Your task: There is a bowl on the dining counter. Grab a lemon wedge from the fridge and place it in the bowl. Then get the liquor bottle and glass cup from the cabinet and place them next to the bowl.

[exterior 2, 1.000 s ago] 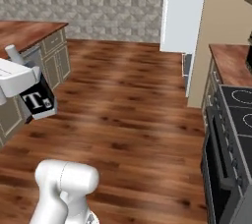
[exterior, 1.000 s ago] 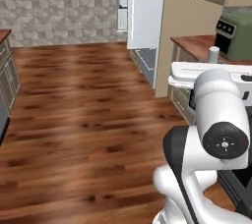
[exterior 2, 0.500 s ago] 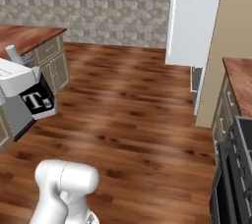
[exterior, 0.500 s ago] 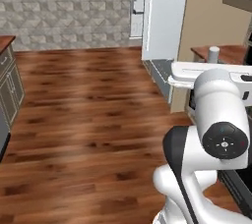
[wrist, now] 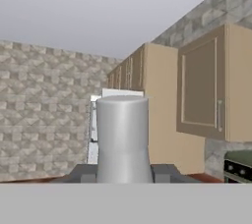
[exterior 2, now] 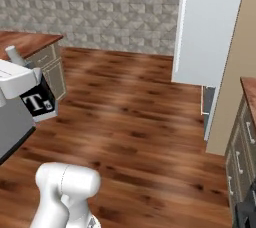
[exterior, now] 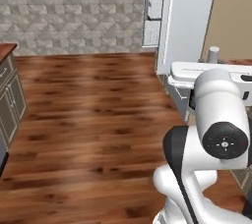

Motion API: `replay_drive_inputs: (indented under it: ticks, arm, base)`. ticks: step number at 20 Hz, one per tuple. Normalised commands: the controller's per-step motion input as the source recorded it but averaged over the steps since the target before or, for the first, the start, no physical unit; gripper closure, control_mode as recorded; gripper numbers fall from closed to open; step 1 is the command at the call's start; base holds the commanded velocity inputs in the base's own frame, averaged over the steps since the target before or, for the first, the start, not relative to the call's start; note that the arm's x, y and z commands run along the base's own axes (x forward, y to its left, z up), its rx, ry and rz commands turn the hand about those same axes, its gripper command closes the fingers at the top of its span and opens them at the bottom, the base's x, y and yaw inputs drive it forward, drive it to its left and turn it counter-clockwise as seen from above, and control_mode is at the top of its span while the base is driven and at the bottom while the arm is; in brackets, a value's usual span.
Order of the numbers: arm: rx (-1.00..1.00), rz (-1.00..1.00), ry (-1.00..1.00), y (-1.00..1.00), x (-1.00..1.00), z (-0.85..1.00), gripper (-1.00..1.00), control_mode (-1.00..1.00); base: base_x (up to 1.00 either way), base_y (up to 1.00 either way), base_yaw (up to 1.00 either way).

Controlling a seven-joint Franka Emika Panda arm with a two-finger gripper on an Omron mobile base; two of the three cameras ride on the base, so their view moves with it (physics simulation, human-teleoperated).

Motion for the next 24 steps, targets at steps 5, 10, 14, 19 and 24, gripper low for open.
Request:
replay_drive_inputs:
  ticks: [5,10,14,19,24]
  arm:
    - [0.0,0.0,0.0,0.0,0.0,0.0,1.0,1.0]
    - [0.0,0.0,0.0,0.0,0.0,0.0,1.0,1.0]
    - [0.0,0.0,0.0,0.0,0.0,0.0,1.0,1.0]
    - [0.0,0.0,0.0,0.0,0.0,0.0,1.0,1.0]
    - [0.0,0.0,0.0,0.0,0.0,0.0,1.0,1.0]
  base:
    - [1.0,0.29,0.07]
    - [1.0,0.4,0.03]
    - [1.0,0.5,0.0]
    - [1.0,0.52,0.0]
    - [1.0,0.49,0.0]
